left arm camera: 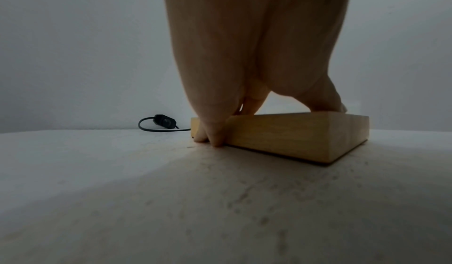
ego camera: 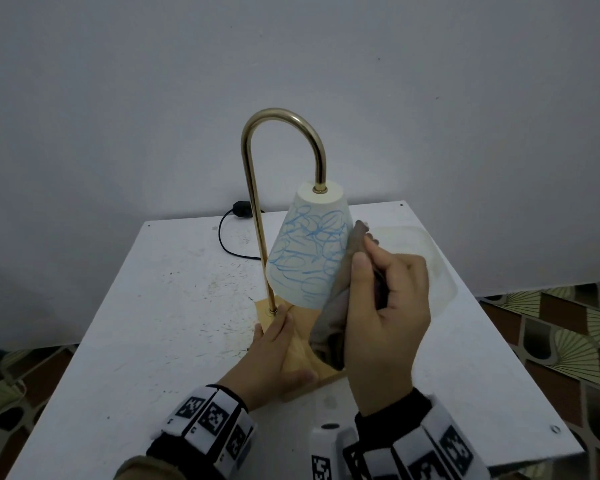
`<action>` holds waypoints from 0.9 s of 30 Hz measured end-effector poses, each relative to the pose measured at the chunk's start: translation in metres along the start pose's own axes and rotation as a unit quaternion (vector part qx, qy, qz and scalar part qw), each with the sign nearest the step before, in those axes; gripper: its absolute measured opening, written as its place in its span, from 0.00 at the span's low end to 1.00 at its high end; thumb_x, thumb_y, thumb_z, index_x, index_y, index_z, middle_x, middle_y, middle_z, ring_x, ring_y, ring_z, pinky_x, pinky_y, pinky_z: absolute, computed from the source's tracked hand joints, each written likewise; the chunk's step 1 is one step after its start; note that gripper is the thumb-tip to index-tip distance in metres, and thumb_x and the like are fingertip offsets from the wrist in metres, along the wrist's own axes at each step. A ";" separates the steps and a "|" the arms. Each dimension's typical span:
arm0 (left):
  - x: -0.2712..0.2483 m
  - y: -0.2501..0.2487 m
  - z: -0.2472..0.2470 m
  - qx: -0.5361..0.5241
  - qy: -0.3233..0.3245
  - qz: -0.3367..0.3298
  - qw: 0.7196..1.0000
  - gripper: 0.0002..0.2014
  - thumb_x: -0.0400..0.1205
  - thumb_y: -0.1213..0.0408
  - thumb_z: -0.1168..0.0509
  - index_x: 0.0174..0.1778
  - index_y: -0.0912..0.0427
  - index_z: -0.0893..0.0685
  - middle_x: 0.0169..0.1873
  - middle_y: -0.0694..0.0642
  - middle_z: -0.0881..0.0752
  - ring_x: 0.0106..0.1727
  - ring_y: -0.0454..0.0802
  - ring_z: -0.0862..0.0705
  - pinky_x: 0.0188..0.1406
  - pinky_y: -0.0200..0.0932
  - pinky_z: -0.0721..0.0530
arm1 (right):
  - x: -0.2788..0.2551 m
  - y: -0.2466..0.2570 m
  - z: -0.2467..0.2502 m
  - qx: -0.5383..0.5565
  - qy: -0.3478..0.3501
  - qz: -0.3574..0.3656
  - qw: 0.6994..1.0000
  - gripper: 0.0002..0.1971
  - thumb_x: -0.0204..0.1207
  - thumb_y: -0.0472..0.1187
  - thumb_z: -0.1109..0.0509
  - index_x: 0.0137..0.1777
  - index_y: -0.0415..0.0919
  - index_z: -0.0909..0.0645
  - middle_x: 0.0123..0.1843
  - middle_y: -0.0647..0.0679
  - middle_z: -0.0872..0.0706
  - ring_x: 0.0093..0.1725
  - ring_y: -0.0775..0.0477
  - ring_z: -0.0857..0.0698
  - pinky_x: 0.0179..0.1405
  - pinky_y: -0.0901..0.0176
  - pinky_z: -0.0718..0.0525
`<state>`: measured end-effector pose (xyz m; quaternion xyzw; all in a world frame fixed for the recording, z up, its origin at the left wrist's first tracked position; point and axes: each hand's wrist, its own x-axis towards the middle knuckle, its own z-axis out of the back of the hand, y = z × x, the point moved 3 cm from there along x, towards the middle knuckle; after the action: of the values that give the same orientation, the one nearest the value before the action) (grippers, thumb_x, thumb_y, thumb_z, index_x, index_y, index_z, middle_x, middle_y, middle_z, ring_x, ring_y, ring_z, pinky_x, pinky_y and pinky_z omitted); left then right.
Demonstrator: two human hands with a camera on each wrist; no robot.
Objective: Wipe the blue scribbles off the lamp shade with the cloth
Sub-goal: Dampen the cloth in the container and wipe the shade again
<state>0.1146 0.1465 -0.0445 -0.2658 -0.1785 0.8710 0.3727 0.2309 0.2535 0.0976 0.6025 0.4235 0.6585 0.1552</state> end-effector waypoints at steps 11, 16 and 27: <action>-0.013 -0.016 0.007 -0.005 0.022 0.033 0.999 0.51 0.77 0.40 0.36 0.82 0.53 0.66 0.79 0.45 0.72 0.82 0.62 0.66 0.82 0.56 0.52 | 0.007 -0.037 0.015 -0.040 0.020 -0.065 0.997 0.09 0.77 0.33 0.34 0.52 0.31 0.16 0.45 0.50 0.22 0.49 0.71 0.22 0.50 0.81 0.27; -0.009 -0.011 0.004 -0.016 0.018 0.018 1.000 0.53 0.73 0.35 0.36 0.82 0.50 0.64 0.80 0.44 0.71 0.82 0.62 0.65 0.82 0.59 0.53 | 0.010 -0.007 0.005 0.000 0.023 -0.005 1.000 0.09 0.76 0.30 0.34 0.54 0.32 0.16 0.45 0.45 0.21 0.48 0.68 0.22 0.50 0.78 0.27; -0.010 -0.012 0.004 -0.002 0.010 0.024 1.000 0.52 0.75 0.38 0.36 0.82 0.53 0.66 0.80 0.45 0.72 0.82 0.61 0.66 0.82 0.57 0.54 | 0.009 -0.031 0.016 -0.029 0.041 -0.041 0.998 0.08 0.77 0.34 0.34 0.52 0.35 0.16 0.45 0.49 0.21 0.48 0.67 0.22 0.50 0.78 0.26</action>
<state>0.1247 0.1462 -0.0319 -0.2799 -0.1701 0.8763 0.3532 0.2345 0.2841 0.0789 0.5521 0.4348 0.6877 0.1822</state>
